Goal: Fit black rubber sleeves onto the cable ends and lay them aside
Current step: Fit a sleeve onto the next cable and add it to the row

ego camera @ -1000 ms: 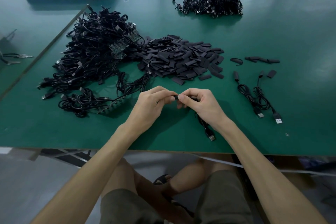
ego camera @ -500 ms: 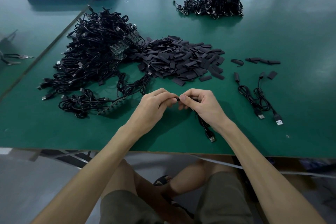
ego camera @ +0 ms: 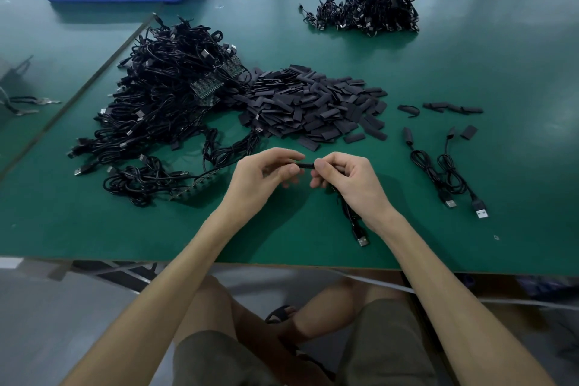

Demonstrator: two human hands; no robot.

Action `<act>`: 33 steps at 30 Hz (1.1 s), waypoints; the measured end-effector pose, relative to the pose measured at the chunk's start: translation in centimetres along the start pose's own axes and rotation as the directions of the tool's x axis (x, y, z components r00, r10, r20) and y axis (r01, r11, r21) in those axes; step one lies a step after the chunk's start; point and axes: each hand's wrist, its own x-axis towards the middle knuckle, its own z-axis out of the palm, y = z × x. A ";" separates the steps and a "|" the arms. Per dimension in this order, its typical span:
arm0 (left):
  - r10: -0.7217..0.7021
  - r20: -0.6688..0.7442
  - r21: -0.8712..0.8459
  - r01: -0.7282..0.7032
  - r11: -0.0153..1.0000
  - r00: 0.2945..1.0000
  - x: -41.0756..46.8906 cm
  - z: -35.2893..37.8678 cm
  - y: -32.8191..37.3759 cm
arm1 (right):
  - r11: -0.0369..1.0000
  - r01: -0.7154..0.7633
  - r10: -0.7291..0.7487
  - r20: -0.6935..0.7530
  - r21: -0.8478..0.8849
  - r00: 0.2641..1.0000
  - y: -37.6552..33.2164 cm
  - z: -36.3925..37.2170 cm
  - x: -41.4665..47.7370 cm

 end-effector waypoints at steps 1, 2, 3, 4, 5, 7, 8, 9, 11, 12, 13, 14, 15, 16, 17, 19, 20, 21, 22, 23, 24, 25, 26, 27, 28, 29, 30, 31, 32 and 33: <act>-0.031 0.007 -0.094 0.032 0.995 0.999 0.1 -0.2 -0.1 | 1.000 0.002 -0.001 -0.019 0.011 1.000 0.0 0.0 0.0; -0.047 0.010 -0.164 0.048 0.985 0.999 0.1 -0.4 -0.2 | 1.000 0.005 -0.004 -0.030 0.018 1.000 -0.1 0.0 0.0; -0.061 0.012 -0.226 0.062 0.972 0.998 0.1 -0.5 -0.2 | 1.000 0.007 -0.006 -0.036 0.020 0.999 -0.1 0.0 0.0; -0.074 0.010 -0.274 0.073 0.959 0.997 0.1 -0.6 -0.3 | 1.000 0.007 -0.006 -0.037 0.018 0.999 -0.1 0.0 -0.1; -0.085 0.006 -0.311 0.082 0.947 0.996 0.1 -0.6 -0.3 | 1.000 0.005 -0.004 -0.037 0.014 0.999 -0.2 0.0 -0.1; -0.097 0.007 -0.359 0.092 0.929 0.995 0.0 -0.7 -0.4 | 1.000 -0.002 0.002 -0.038 0.012 0.999 -0.2 0.0 -0.1; -0.097 0.014 -0.378 0.095 0.921 0.995 0.0 -0.7 -0.4 | 1.000 -0.003 0.004 -0.041 0.012 0.999 -0.2 0.0 -0.2; -0.096 0.023 -0.395 0.097 0.914 0.995 0.0 -0.8 -0.4 | 1.000 -0.003 0.004 -0.043 0.012 0.999 -0.2 0.1 -0.2; -0.093 0.043 -0.413 0.103 0.905 0.995 0.0 -0.8 -0.5 | 1.000 -0.003 0.004 -0.045 0.010 0.999 -0.2 0.1 -0.2; -0.094 0.055 -0.414 0.109 0.904 0.994 0.0 -0.9 -0.5 | 1.000 -0.004 0.005 -0.046 0.012 0.999 -0.2 0.1 -0.2; -0.097 0.068 -0.412 0.116 0.904 0.993 0.0 -0.9 -0.5 | 1.000 -0.005 0.006 -0.046 0.018 0.999 -0.2 0.0 -0.2; -0.100 0.077 -0.409 0.123 0.904 0.992 0.0 -0.9 -0.5 | 1.000 -0.006 0.007 -0.045 0.025 0.999 -0.3 0.0 -0.2; -0.103 0.079 -0.407 0.126 0.905 0.992 0.0 -0.9 -0.5 | 0.999 -0.008 0.009 -0.041 0.031 0.999 -0.3 -0.1 -0.2; -0.106 0.075 -0.402 0.127 0.907 0.992 0.0 -0.8 -0.6 | 0.999 -0.008 0.010 -0.038 0.035 0.999 -0.3 -0.1 -0.2; -0.109 0.066 -0.395 0.126 0.910 0.992 0.1 -0.8 -0.6 | 0.999 -0.008 0.009 -0.035 0.036 0.999 -0.3 -0.1 -0.2; -0.114 0.040 -0.367 0.120 0.923 0.993 0.1 -0.6 -0.8 | 0.999 -0.005 0.006 -0.033 0.031 0.999 -0.2 0.0 -0.1; -0.113 0.026 -0.344 0.115 0.932 0.993 0.2 -0.5 -0.8 | 1.000 -0.004 0.005 -0.036 0.030 0.999 -0.2 0.0 -0.1; -0.110 0.015 -0.320 0.109 0.941 0.994 0.2 -0.4 -0.8 | 1.000 -0.004 0.005 -0.039 0.029 0.999 -0.1 0.0 0.0; -0.109 0.009 -0.300 0.107 0.948 0.994 0.2 -0.3 -0.8 | 1.000 -0.004 0.005 -0.041 0.028 0.999 -0.1 0.1 0.0; -0.112 0.006 -0.287 0.109 0.952 0.994 0.2 -0.2 -0.8 | 1.000 -0.006 0.007 -0.039 0.026 0.999 -0.1 0.1 0.0; -0.116 0.002 -0.279 0.112 0.954 0.993 0.2 -0.2 -0.8 | 1.000 -0.007 0.008 -0.035 0.024 0.999 0.0 0.1 0.0; -0.119 -0.002 -0.276 0.113 0.954 0.993 0.2 -0.3 -0.8 | 1.000 -0.008 0.008 -0.033 0.026 0.999 0.0 0.1 0.0; -0.122 -0.009 -0.278 0.115 0.954 0.993 0.2 -0.3 -0.8 | 0.999 -0.006 0.007 -0.031 0.036 0.999 -0.1 0.1 0.0; -0.127 -0.018 -0.284 0.116 0.952 0.992 0.2 -0.4 -0.8 | 0.999 -0.001 0.002 -0.030 0.050 1.000 -0.1 0.1 0.0; -0.133 -0.033 -0.293 0.118 0.949 0.991 0.2 -0.4 -0.8 | 0.998 0.006 -0.005 -0.027 0.062 1.000 -0.1 0.0 0.0; -0.143 -0.054 -0.306 0.120 0.945 0.988 0.2 -0.5 -0.7 | 0.997 0.013 -0.011 -0.026 0.070 1.000 -0.2 0.0 0.0; -0.157 -0.079 -0.320 0.124 0.939 0.984 0.2 -0.5 -0.6 | 0.997 0.019 -0.018 -0.024 0.074 1.000 -0.2 0.0 0.0; -0.177 -0.106 -0.337 0.133 0.932 0.978 0.3 -0.6 -0.6 | 0.997 0.024 -0.022 -0.019 0.070 1.000 -0.1 -0.1 0.0; -0.203 -0.124 -0.361 0.146 0.921 0.971 0.5 -0.7 -0.6 | 0.998 0.025 -0.025 -0.010 0.057 1.000 -0.1 -0.1 0.1; -0.230 -0.125 -0.393 0.165 0.905 0.965 0.7 -0.8 -0.5 | 0.999 0.024 -0.024 -0.002 0.040 1.000 0.0 0.0 0.1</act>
